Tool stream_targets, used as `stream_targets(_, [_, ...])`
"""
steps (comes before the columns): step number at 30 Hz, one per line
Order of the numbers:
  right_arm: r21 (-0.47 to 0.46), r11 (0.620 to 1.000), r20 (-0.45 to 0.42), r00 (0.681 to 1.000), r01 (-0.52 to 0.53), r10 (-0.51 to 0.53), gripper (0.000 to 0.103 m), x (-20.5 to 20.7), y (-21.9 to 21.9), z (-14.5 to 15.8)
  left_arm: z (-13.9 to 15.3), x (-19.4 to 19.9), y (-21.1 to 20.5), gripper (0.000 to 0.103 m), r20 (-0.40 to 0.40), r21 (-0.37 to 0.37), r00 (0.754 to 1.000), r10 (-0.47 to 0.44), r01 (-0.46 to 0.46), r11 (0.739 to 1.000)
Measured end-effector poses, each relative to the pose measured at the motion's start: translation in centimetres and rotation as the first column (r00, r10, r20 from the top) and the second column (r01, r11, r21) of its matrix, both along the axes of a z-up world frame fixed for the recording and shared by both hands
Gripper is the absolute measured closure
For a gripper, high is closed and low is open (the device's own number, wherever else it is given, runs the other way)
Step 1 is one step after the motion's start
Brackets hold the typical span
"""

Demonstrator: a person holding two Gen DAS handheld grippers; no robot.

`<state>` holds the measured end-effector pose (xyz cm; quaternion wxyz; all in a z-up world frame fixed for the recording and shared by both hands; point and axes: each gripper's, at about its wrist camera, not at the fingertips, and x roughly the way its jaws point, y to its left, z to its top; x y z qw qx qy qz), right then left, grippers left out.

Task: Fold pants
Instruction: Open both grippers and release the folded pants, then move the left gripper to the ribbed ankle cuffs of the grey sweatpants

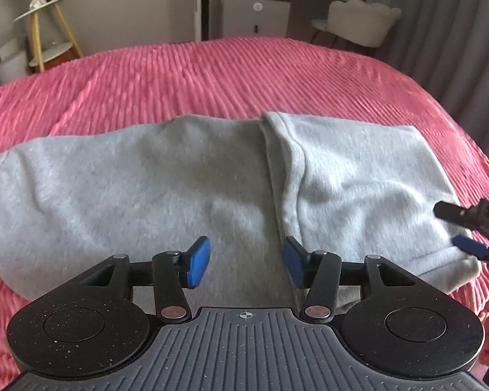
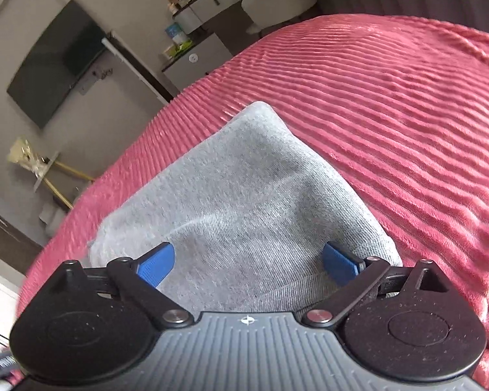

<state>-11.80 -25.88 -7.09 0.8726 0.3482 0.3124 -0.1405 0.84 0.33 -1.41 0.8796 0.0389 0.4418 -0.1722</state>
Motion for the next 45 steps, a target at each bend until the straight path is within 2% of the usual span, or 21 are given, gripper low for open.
stream_targets(4, [-0.046,0.999,-0.030,1.000,-0.010,0.009,0.005,0.5,0.6,0.1,0.1,0.5,-0.6,0.048,-0.003,0.005,1.000,-0.018,0.018,1.000])
stream_targets(10, [-0.042,0.999,-0.038,0.999,-0.008,0.006,0.005,0.7,0.5,0.0,0.4,0.9,-2.9,0.048,0.023,0.022,0.997,-0.070,0.070,0.997])
stream_targets(18, [-0.055,0.998,-0.043,0.999,-0.013,0.011,0.005,0.9,0.8,-0.1,2.2,2.8,-5.7,0.048,0.136,0.000,0.985,-0.107,0.108,0.994])
stream_targets(23, [-0.096,0.995,-0.060,0.998,-0.033,0.027,0.005,1.2,1.3,-0.1,1.0,5.1,-7.7,0.048,0.177,-0.037,0.975,-0.132,0.140,0.989])
stream_targets(24, [-0.105,0.994,-0.062,0.998,-0.037,0.030,0.005,1.3,1.4,-0.2,0.3,5.5,-8.0,0.047,0.180,-0.029,0.974,-0.140,0.148,0.989])
stream_targets(25, [-0.113,0.993,-0.063,0.997,-0.039,0.032,0.005,1.3,1.5,-0.2,-0.9,6.2,-8.3,0.047,0.175,0.013,0.975,-0.138,0.138,0.990])
stream_targets(27, [-0.128,0.991,-0.065,0.997,-0.043,0.034,0.005,1.4,1.6,-0.3,-3.7,7.8,-8.5,0.049,0.144,0.181,0.986,-0.083,0.056,0.982])
stream_targets(28, [-0.135,0.990,-0.070,0.997,-0.045,0.036,0.005,1.5,1.6,-0.3,-4.8,8.3,-7.8,0.049,0.144,0.225,0.989,-0.039,0.006,0.974])
stream_targets(30, [-0.147,0.988,-0.082,0.996,-0.052,0.040,0.005,1.7,1.8,-0.3,-5.6,9.3,-5.3,0.050,0.119,0.246,0.992,0.044,-0.073,0.967])
stream_targets(32, [-0.158,0.986,-0.092,0.995,-0.059,0.045,0.005,1.9,1.8,-0.4,-4.9,10.4,-2.0,0.050,0.075,0.213,0.988,0.135,-0.148,0.966])
stream_targets(33, [-0.165,0.984,-0.095,0.994,-0.063,0.048,0.005,2.0,1.9,-0.4,-4.0,10.9,-0.2,0.045,0.052,0.183,0.981,0.186,-0.192,0.964])
stream_targets(34, [-0.173,0.983,-0.098,0.994,-0.067,0.050,0.005,2.1,1.9,-0.5,-2.9,11.4,1.9,0.041,0.027,0.153,0.970,0.241,-0.242,0.958])
stream_targets(36, [-0.193,0.979,-0.108,0.993,-0.070,0.050,0.005,2.3,2.2,-0.6,-0.8,12.1,5.6,0.018,0.006,0.073,0.943,0.333,-0.333,0.940])
stream_targets(38, [-0.229,0.970,-0.126,0.991,-0.083,0.055,0.005,2.5,2.8,-0.6,1.4,12.0,9.7,0.011,0.010,-0.016,0.907,0.420,-0.420,0.907])
stream_targets(39, [-0.247,0.965,-0.134,0.989,-0.093,0.061,0.005,2.6,3.0,-0.7,2.1,12.0,11.6,0.010,0.012,-0.035,0.894,0.447,-0.446,0.894])
stream_targets(42, [-0.299,0.946,-0.151,0.985,-0.122,0.079,0.005,2.7,3.6,-0.9,3.0,11.7,16.4,0.007,0.035,-0.038,0.861,0.507,-0.506,0.862])
stream_targets(45, [-0.307,0.944,-0.157,0.985,-0.122,0.076,0.005,2.8,3.7,-0.9,1.5,10.6,21.1,0.008,0.012,0.021,0.820,0.572,-0.573,0.820])
